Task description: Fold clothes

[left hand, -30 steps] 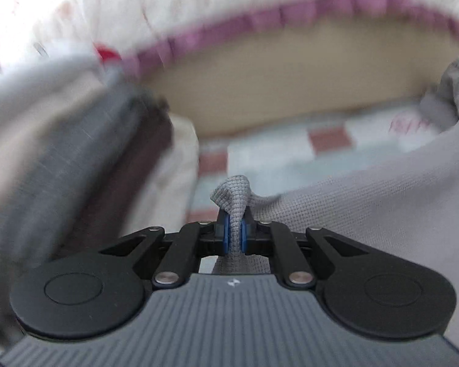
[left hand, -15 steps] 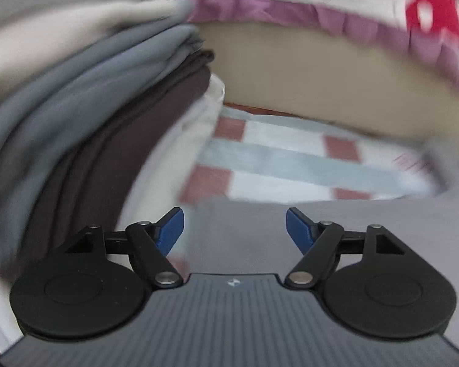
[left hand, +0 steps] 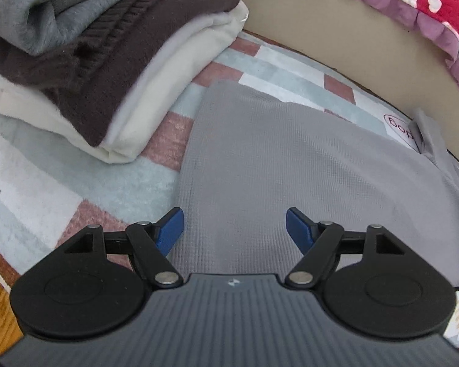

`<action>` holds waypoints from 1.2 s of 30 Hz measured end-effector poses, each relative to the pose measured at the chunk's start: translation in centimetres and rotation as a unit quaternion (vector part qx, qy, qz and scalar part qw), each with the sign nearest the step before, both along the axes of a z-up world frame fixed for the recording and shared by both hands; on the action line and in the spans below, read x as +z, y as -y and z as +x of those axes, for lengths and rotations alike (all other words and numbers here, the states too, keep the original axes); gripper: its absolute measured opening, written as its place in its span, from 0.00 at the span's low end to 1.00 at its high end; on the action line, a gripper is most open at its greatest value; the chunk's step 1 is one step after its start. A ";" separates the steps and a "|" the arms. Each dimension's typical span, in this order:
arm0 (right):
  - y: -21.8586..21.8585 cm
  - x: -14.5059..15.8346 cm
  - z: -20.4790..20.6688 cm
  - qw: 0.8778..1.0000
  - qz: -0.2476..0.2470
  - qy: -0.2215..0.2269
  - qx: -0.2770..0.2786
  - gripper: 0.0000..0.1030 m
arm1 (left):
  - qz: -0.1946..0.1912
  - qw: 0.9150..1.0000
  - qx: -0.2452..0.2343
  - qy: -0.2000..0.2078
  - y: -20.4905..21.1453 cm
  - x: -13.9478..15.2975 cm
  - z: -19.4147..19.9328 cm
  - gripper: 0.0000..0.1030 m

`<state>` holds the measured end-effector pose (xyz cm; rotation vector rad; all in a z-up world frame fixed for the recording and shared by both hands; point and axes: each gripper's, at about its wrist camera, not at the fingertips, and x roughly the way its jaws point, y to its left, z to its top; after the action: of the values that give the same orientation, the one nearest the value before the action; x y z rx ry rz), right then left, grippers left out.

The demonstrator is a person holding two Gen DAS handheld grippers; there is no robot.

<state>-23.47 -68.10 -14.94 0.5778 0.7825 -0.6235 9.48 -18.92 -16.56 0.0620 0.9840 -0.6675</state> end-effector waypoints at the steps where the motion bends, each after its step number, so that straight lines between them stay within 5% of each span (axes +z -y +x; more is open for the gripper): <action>1: 0.5 -0.2 -0.8 0.999 0.033 0.040 -0.015 0.59 | 0.005 1.000 0.004 -0.002 0.0 -0.2 0.0 0.71; 4: 2.2 -1.1 -3.2 0.979 0.138 0.141 -0.060 0.66 | 0.020 1.000 0.007 -0.009 0.2 -1.1 0.1 0.71; 8: 3.9 -2.0 -4.6 0.954 0.207 0.183 -0.114 0.65 | 0.029 0.999 -0.012 0.008 1.2 -1.4 0.5 0.73; 10: 4.3 -2.1 -4.3 0.952 0.211 0.182 -0.125 0.47 | 0.031 0.999 -0.021 0.016 1.7 -1.5 0.6 0.73; 11: 4.4 -2.2 -4.1 0.951 0.212 0.181 -0.130 0.21 | 0.029 0.999 -0.023 0.019 1.8 -1.5 0.6 0.73; 12: 4.5 -2.1 -3.8 0.953 0.209 0.174 -0.130 0.11 | 0.028 0.999 -0.025 0.023 1.9 -1.5 0.7 0.73; 15: 3.8 0.5 -1.9 0.985 0.109 0.109 -0.081 0.04 | 0.023 0.998 -0.041 0.035 2.1 -1.4 0.7 0.73; 18: 3.2 5.0 -0.3 0.996 -0.025 0.078 -0.043 0.03 | 0.028 0.997 -0.056 0.040 2.4 -1.6 0.8 0.73; 21: 3.2 7.5 2.2 0.993 -0.119 0.024 -0.004 0.03 | 0.042 0.995 -0.072 0.055 3.0 -1.9 0.8 0.73; 26: 2.5 4.3 6.3 0.984 -0.153 -0.086 0.020 0.07 | 0.074 0.991 -0.080 0.077 3.3 -2.1 0.5 0.77; 28: 1.3 4.2 5.5 0.981 -0.174 -0.084 -0.011 0.20 | 0.085 0.991 -0.073 0.080 3.1 -2.1 0.6 0.81; 30: -0.6 5.2 3.3 0.972 -0.211 -0.080 -0.061 0.53 | 0.097 0.991 -0.050 0.080 2.7 -2.0 1.1 0.81; 32: -2.4 6.8 -1.2 0.972 -0.191 -0.034 -0.129 0.55 | 0.103 0.992 -0.028 0.072 2.1 -1.9 1.8 0.81; 36: -7.2 7.8 -11.6 0.977 -0.063 0.075 -0.191 0.55 | 0.087 0.995 0.005 0.050 0.9 -1.7 2.7 0.81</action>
<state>-35.11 -60.95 -7.17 0.6571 0.4875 -0.9643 12.21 -19.78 -18.27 0.2411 0.9423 -0.5623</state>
